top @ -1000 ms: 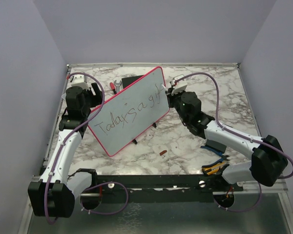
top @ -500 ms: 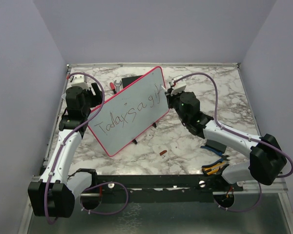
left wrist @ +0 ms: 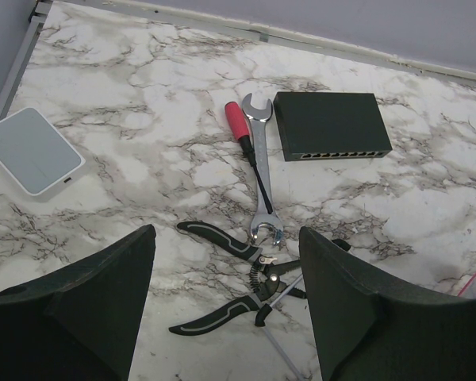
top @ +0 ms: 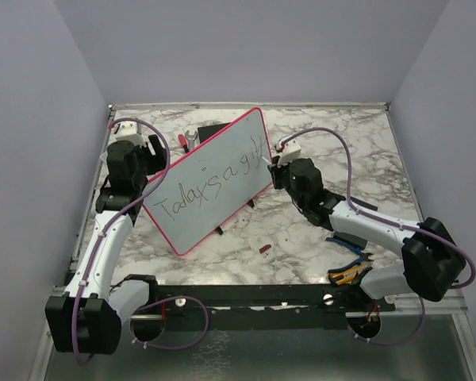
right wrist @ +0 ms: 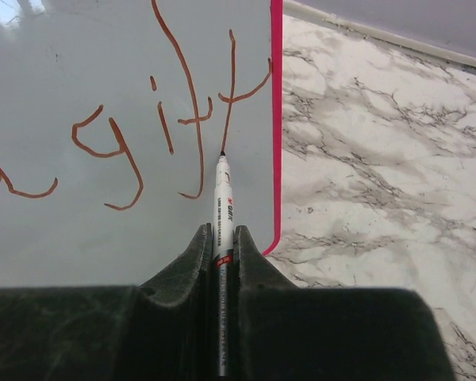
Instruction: Write a sentence on the whiteboard
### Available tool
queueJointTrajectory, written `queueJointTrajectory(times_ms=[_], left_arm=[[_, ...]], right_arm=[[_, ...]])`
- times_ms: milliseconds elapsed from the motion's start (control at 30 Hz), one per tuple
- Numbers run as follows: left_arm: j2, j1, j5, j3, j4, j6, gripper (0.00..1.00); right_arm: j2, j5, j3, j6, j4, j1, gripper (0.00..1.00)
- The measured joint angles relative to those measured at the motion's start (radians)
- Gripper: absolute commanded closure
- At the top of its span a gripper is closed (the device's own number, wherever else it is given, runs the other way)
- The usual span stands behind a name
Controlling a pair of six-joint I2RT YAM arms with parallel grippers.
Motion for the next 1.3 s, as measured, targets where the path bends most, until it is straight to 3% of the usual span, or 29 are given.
queueJointTrajectory(times_ms=[600,900,1300], left_arm=[[0.0,0.0,0.0,0.0,0.0,0.0,0.26],[0.0,0.0,0.0,0.0,0.0,0.0,0.26],[-0.001,-0.001,0.0,0.0,0.0,0.0,0.26]], right_arm=[[-0.003,0.045,-0.008,0.014,-0.05,0.0,0.99],[-0.081,0.068,-0.008,0.014,-0.05,0.0,0.99],[-0.046,0.08,-0.008,0.014,-0.051,0.0,1.0]])
